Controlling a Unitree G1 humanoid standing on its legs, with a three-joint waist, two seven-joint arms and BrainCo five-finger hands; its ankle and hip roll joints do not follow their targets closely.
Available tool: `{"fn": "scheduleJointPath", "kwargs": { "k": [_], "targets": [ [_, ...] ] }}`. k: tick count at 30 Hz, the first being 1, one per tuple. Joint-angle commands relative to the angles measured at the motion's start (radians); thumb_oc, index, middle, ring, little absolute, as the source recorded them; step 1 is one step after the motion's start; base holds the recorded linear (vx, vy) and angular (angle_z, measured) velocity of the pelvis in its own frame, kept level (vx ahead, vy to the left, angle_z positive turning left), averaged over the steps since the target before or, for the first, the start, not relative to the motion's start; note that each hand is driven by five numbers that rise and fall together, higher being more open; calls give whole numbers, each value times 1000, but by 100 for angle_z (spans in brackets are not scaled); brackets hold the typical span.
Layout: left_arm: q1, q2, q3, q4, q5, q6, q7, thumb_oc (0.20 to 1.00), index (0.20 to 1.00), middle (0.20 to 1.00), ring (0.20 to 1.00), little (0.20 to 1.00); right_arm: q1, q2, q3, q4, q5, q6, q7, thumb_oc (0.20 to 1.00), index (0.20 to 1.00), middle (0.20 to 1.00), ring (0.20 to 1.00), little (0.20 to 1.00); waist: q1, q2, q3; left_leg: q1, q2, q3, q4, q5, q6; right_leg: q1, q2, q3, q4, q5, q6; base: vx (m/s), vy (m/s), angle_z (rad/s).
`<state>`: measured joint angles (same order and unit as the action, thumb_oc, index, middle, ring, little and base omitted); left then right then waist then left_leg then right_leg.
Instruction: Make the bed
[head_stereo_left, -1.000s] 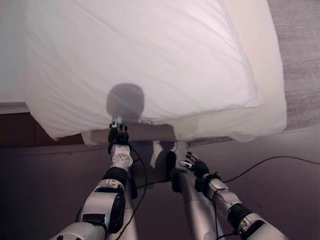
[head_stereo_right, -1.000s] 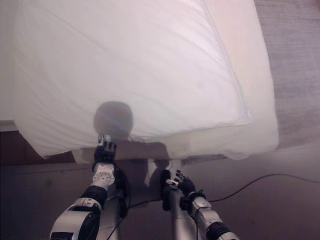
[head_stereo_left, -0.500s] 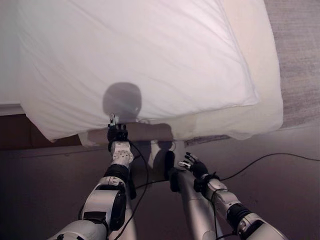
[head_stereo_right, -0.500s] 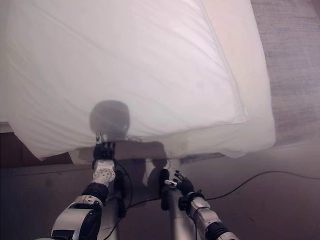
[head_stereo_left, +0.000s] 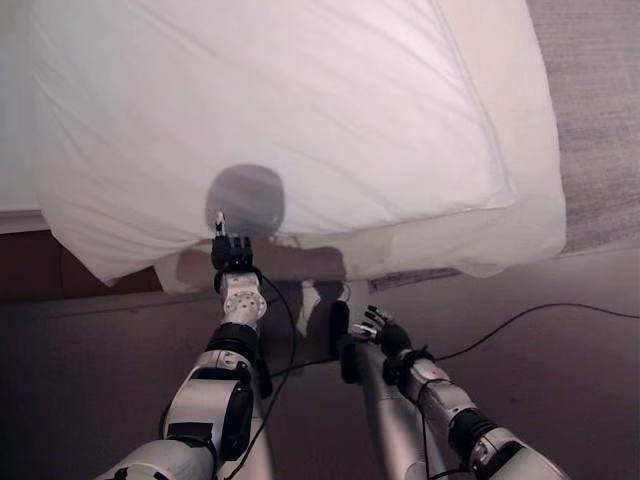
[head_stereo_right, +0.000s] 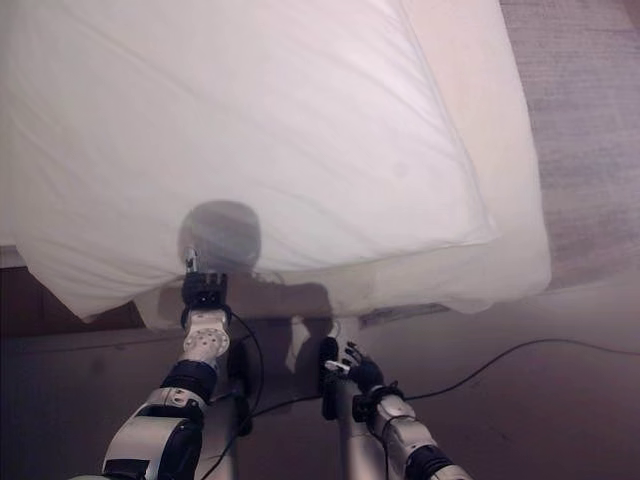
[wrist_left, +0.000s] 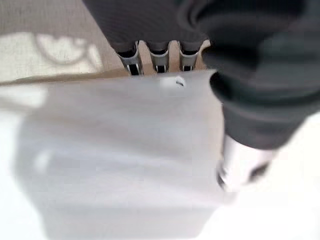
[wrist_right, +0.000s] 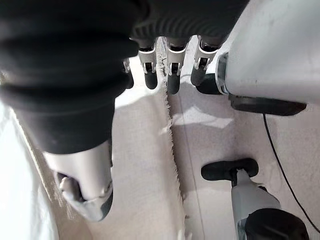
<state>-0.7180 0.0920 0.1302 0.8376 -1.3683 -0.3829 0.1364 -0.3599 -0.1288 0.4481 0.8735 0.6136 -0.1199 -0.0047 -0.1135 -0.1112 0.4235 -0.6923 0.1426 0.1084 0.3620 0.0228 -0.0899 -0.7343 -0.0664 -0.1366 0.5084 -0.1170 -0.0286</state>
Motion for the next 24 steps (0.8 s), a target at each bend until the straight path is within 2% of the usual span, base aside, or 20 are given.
{"fn": "scheduleJointPath", "kwargs": {
  "k": [1,12,17,19,22,23,24],
  "targets": [
    [-47,4,-59,-81,10,-25,-64,200,200,200,200,200,42,-1,32,-34,20,-26,-5,1000,1000,1000,1000,1000,3,19,-43,-63,-24,-4,52,-41,23,2,-28,-5,-121,88,127,0,0,0],
    [-28,-17,-78,-127,16,-45,-47,200,200,200,200,200,43,12,43,-26,34,-28,4,1000,1000,1000,1000,1000,11,21,-42,-51,-27,-7,35,-31,23,18,-26,-7,-141,97,127,0,0,0],
    [-29,-20,-87,-172,15,-54,-54,200,200,200,200,200,40,19,42,-54,96,-36,26,1000,1000,1000,1000,1000,17,27,-36,-37,-29,-9,23,-32,23,32,-26,-6,-150,96,128,0,0,0],
    [-35,-25,-94,-214,9,-64,-63,200,200,200,200,200,34,26,42,-77,146,-37,41,1000,1000,1000,1000,1000,20,30,-35,-33,-34,-10,16,-28,23,36,-27,-5,-154,98,128,0,0,0],
    [-28,-46,-131,-303,6,-68,-89,200,200,200,200,200,-1,57,31,-103,325,-36,99,1000,1000,1000,1000,1000,34,40,-27,-17,-43,-12,-11,-17,26,47,-29,-4,-167,106,131,0,0,0],
    [-27,-47,-133,-304,6,-69,-88,200,200,200,200,200,-2,56,30,-101,326,-36,100,1000,1000,1000,1000,1000,35,39,-27,-16,-44,-12,-12,-16,26,48,-29,-4,-168,106,131,0,0,0],
    [-27,-70,-157,-351,-10,-71,-104,200,200,200,200,200,-42,95,16,-94,467,-35,127,1000,1000,1000,1000,1000,47,48,-22,-6,-51,-16,-41,-2,24,56,-30,-9,-183,112,133,0,0,0]
  ]
}}
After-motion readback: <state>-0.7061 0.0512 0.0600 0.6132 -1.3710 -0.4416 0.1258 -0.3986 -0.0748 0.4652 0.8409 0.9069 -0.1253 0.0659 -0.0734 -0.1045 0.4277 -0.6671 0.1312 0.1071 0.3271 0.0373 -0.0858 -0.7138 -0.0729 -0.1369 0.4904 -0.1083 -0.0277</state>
